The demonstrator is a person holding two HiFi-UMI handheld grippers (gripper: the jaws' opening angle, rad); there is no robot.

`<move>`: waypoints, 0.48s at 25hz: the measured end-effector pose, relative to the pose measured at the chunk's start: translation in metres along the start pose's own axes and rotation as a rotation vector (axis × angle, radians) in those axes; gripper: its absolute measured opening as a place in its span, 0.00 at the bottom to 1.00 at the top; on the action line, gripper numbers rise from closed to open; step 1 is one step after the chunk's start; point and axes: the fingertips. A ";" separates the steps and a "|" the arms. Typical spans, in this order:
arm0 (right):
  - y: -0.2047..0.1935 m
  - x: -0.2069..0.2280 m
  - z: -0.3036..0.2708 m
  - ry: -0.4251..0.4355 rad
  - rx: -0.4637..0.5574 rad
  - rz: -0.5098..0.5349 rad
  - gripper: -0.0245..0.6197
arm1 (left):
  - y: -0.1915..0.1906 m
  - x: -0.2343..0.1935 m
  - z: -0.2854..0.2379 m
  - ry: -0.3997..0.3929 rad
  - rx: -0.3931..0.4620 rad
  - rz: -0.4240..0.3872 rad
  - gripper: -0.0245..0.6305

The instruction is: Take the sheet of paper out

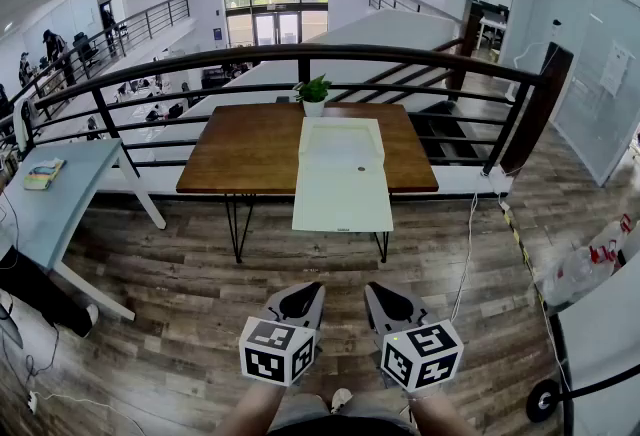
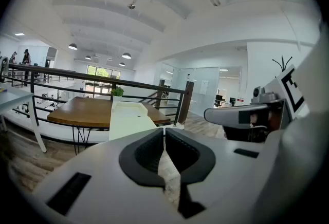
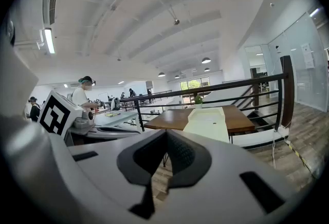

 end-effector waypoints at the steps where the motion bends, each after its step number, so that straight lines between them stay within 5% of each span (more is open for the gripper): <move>1: -0.001 0.000 -0.001 0.007 0.000 -0.002 0.08 | -0.001 0.000 -0.002 -0.002 0.000 0.013 0.07; 12: 0.005 0.005 -0.008 0.066 0.015 -0.035 0.08 | 0.006 0.008 -0.023 -0.013 0.007 0.024 0.07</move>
Point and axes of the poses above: the fingertips, and each gripper's own axes: z backward along the fingers, x to its right, y out of its top, and after that the axes turned 13 degrees about -z, right-handed
